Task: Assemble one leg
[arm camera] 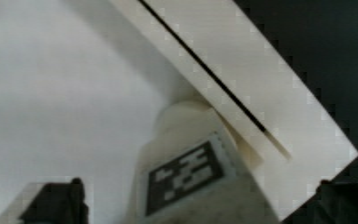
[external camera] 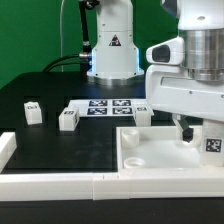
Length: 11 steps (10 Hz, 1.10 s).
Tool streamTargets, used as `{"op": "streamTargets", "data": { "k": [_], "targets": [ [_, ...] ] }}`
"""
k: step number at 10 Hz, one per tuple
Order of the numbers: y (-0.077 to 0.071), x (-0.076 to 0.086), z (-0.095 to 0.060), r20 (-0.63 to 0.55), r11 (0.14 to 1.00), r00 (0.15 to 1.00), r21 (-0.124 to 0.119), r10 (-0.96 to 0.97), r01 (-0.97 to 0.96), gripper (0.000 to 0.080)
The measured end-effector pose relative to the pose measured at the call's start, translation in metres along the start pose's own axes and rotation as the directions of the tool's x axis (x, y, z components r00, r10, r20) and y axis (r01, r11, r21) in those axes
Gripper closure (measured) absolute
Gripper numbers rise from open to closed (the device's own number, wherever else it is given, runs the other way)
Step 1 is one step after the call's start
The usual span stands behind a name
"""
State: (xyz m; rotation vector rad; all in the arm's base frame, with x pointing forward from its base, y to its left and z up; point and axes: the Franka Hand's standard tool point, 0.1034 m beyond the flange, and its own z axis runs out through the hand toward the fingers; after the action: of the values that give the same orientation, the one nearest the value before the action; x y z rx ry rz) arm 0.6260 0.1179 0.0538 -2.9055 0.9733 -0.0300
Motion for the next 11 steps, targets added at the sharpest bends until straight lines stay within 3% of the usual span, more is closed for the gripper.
{"op": "streamTargets", "data": {
  "k": [3, 7, 8, 9, 10, 11],
  "targets": [
    [0.0016, 0.0017, -0.0001, -0.006, 0.963, 0.963, -0.013, -0.268, 0.268, 0.015],
    [0.0017, 0.0018, -0.0001, -0.005, 0.964, 0.964, -0.013, -0.266, 0.265, 0.018],
    [0.0017, 0.0018, -0.0001, -0.005, 0.964, 0.964, -0.013, -0.266, 0.265, 0.0327],
    [0.0017, 0.0018, -0.0001, -0.005, 0.964, 0.964, -0.013, -0.266, 0.265, 0.0327],
    [0.0017, 0.0017, -0.0001, -0.005, 0.964, 0.964, -0.013, -0.266, 0.266, 0.0466],
    [0.0028, 0.0024, -0.0001, -0.006, 0.964, 0.964, -0.015, -0.266, 0.266, 0.0527]
  ]
}}
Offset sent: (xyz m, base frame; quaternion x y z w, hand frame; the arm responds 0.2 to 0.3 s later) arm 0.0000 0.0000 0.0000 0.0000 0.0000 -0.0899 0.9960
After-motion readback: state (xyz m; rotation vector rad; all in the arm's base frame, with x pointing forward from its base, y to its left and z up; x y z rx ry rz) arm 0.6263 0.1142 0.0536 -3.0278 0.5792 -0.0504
